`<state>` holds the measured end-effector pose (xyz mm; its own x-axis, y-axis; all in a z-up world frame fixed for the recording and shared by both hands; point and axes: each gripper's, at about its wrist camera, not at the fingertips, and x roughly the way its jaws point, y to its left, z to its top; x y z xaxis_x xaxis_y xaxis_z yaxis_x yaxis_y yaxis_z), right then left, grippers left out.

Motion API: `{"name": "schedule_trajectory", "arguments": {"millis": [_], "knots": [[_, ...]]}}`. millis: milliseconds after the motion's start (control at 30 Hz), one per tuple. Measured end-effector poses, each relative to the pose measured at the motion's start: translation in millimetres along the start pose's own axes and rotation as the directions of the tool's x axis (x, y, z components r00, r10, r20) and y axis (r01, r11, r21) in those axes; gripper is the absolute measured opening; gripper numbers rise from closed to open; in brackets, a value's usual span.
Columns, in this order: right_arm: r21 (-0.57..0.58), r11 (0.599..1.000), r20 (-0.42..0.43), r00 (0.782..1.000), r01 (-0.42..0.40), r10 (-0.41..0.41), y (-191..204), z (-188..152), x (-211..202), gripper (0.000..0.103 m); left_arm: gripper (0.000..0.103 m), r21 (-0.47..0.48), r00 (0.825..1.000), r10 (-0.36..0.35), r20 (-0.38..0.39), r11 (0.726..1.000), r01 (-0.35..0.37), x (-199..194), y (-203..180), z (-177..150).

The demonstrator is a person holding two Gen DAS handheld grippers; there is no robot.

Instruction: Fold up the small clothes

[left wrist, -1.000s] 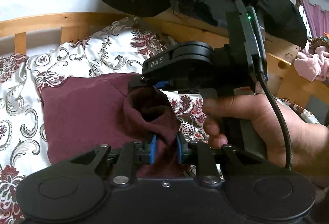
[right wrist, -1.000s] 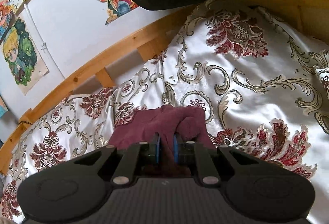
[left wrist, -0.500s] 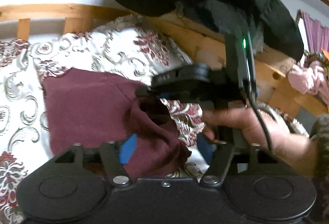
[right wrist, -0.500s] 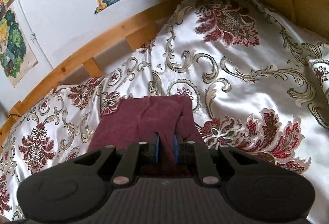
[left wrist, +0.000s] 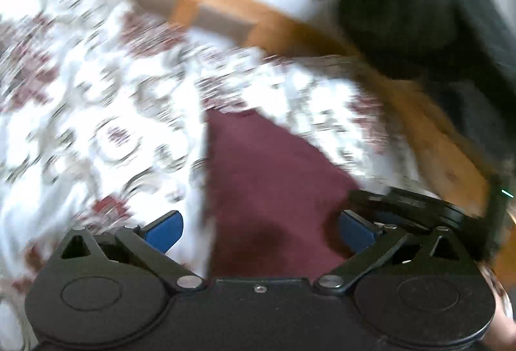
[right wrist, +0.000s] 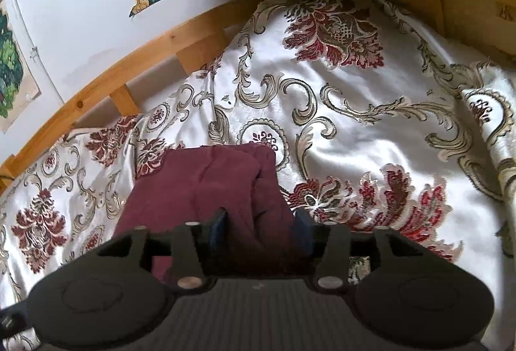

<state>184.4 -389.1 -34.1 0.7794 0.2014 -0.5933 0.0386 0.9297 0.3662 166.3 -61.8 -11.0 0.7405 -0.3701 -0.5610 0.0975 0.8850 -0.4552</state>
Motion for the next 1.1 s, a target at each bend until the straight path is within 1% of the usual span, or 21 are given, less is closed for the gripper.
{"name": "schedule_trajectory", "arguments": {"millis": [33,67,100,167,233,333,400,467,533,633,667,767,867,967,1100], "knots": [[-0.009,1.0,-0.003,1.0,0.001,-0.001,1.8,-0.7,-2.1,0.073,0.102,-0.031,0.999,0.032,-0.023,0.999,-0.032,4.7,5.7,0.8],[-0.016,1.0,-0.004,1.0,-0.004,0.004,3.6,-1.4,-4.0,0.086,0.102,-0.053,0.998,0.052,-0.044,0.997,-0.054,8.0,9.8,1.7],[-0.022,1.0,-0.002,1.0,-0.019,0.019,6.1,-2.1,-6.8,0.094,0.102,-0.073,0.996,0.068,-0.065,0.995,-0.072,12.1,13.5,2.8],[-0.03,0.999,-0.011,0.999,-0.041,0.041,11.0,-3.2,-10.9,0.097,0.102,-0.114,0.99,0.084,-0.11,0.989,-0.096,15.1,24.5,0.5],[-0.047,0.997,-0.035,0.998,-0.06,0.058,16.8,-6.3,-14.5,0.102,0.102,-0.145,0.985,0.083,-0.15,0.984,-0.105,20.5,30.9,-2.1],[-0.099,0.993,-0.1,0.994,-0.057,0.047,27.2,-15.5,-15.3,0.103,0.102,-0.174,0.979,0.085,-0.185,0.978,-0.117,23.0,36.2,-6.0],[-0.147,0.989,-0.156,0.988,-0.018,-0.005,31.9,-23.4,-12.9,0.103,0.102,-0.182,0.976,0.074,-0.204,0.977,-0.112,21.7,36.5,-8.0],[-0.166,0.986,-0.207,0.977,0.022,-0.056,31.1,-30.1,-9.9,0.103,0.102,-0.177,0.974,0.065,-0.218,0.979,-0.105,23.2,36.0,-10.3],[-0.135,0.99,-0.252,0.966,0.027,-0.061,24.0,-34.2,-7.7,0.103,0.102,-0.157,0.973,0.069,-0.221,0.982,-0.105,23.9,33.5,-12.0],[-0.017,1.0,-0.331,0.943,0.001,-0.007,5.2,-43.1,-8.0,0.103,0.102,-0.129,0.97,0.074,-0.23,0.986,-0.105,26.7,29.7,-13.7],[0.025,1.0,-0.345,0.938,-0.005,0.014,-1.1,-46.1,-9.4,0.103,0.102,-0.124,0.969,0.074,-0.235,0.987,-0.106,27.0,29.3,-14.4],[0.081,0.997,-0.352,0.935,-0.018,0.046,-11.9,-51.1,-14.4,0.103,0.102,-0.11,0.964,0.08,-0.253,0.988,-0.11,28.4,27.9,-16.0],[0.08,0.997,-0.348,0.937,-0.016,0.043,-12.2,-52.3,-19.8,0.103,0.102,-0.087,0.959,0.092,-0.269,0.989,-0.119,29.9,25.5,-17.3],[0.088,0.996,-0.301,0.953,-0.011,0.037,-12.8,-49.1,-29.9,0.103,0.102,-0.069,0.955,0.102,-0.28,0.99,-0.126,31.4,23.8,-18.7],[0.08,0.997,-0.178,0.984,-0.018,0.032,-8.7,-39.1,-40.5,0.103,0.102,-0.066,0.953,0.109,-0.284,0.989,-0.133,31.6,24.0,-19.3]]}}
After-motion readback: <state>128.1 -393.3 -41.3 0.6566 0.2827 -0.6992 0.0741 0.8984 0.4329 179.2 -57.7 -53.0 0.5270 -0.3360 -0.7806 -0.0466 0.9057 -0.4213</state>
